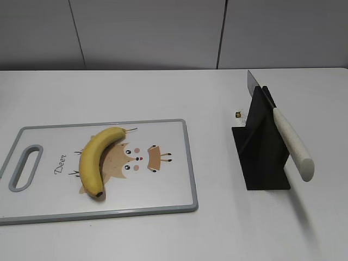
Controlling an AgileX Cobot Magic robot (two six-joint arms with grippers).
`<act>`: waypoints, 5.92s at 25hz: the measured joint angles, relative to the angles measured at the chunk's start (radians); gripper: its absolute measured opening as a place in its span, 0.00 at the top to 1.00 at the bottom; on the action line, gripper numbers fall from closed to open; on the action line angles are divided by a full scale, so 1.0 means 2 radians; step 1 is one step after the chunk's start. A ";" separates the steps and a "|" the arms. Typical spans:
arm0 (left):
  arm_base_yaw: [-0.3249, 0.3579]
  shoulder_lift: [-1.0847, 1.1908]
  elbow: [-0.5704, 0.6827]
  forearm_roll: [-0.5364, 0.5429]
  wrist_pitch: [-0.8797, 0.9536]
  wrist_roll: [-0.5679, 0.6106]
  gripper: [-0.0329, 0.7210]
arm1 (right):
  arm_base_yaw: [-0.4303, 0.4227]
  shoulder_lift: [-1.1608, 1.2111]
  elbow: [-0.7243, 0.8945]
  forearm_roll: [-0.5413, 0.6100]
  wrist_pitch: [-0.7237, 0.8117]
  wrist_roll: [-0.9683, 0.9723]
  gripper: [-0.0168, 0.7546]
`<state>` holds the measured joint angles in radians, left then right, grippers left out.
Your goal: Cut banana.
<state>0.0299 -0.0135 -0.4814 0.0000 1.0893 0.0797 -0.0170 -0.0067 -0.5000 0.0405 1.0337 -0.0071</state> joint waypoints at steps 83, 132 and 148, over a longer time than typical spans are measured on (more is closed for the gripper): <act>0.000 0.000 0.000 -0.014 0.000 0.009 0.18 | 0.193 0.821 -0.314 0.029 0.026 0.086 0.27; 0.000 0.000 0.000 -0.020 0.000 0.009 0.18 | 0.193 0.721 -0.320 0.037 0.044 0.137 0.77; 0.000 0.062 -0.030 -0.041 -0.040 0.072 0.23 | 0.193 0.693 -0.370 0.027 0.046 -0.024 0.77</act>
<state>0.0299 0.1098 -0.5409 -0.0822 1.0092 0.2246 0.3698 1.3803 -1.2400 0.0953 1.1262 -0.0548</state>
